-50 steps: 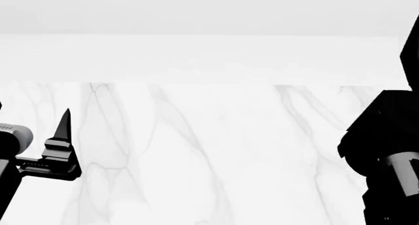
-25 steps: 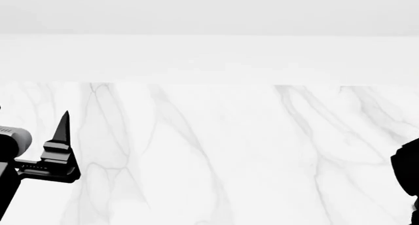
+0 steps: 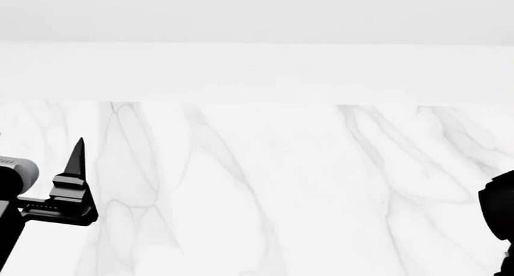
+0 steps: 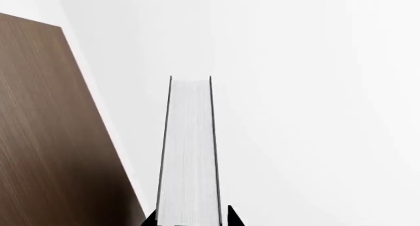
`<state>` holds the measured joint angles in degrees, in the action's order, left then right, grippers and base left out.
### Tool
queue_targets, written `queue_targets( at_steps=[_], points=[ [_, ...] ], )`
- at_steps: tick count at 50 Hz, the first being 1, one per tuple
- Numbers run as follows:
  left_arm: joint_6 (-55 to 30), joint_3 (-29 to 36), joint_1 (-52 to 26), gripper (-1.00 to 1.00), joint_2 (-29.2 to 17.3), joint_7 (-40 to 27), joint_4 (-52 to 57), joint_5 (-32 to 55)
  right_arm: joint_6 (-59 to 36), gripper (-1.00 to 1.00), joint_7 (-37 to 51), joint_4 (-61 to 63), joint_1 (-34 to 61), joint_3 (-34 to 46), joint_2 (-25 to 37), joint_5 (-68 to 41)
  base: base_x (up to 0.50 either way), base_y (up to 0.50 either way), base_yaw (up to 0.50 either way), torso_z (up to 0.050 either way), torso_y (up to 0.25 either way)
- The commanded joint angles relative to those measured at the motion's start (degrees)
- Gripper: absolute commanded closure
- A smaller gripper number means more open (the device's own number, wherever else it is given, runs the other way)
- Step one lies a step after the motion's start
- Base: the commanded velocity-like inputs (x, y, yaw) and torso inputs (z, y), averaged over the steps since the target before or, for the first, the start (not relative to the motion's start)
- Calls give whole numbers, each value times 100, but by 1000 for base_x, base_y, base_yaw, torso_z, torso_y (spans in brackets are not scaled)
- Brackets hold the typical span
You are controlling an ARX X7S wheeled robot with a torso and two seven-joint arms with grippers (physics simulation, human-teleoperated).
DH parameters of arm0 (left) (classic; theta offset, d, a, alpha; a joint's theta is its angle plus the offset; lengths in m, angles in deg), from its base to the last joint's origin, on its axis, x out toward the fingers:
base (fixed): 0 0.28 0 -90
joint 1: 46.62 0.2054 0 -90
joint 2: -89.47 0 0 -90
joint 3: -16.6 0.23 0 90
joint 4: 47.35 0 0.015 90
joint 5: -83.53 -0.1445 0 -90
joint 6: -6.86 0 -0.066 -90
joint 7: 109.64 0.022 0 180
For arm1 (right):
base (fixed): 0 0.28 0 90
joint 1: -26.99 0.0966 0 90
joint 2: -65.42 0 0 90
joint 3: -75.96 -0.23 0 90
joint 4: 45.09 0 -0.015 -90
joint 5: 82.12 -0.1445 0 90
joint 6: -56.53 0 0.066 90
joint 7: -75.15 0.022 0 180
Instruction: Pick up the book on the left and place it on top of the shelf.
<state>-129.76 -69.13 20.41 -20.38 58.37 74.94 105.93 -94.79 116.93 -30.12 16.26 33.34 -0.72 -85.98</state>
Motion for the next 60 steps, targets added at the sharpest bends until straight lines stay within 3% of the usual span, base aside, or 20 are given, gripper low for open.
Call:
queue_targets(
  at_steps=[1,20,45,60],
  points=[
    [54,-54,-3,-100,37,67,-37,-65,170,-100,10,5,-151,-104,41,363,0,0,0,0,0],
    [107,6,-17,-100,33,49,-99,-56,553,-100,-262,5,-193,70,-75,409,0,0,0,-1,0],
    [153,89,-28,-100,18,15,-157,-48,2502,-100,-1145,8,723,901,-1127,522,0,0,0,0,0],
    [167,99,-38,-100,3,0,-165,-15,2669,-100,-1101,9,683,901,-1218,399,0,0,0,0,0]
  ],
)
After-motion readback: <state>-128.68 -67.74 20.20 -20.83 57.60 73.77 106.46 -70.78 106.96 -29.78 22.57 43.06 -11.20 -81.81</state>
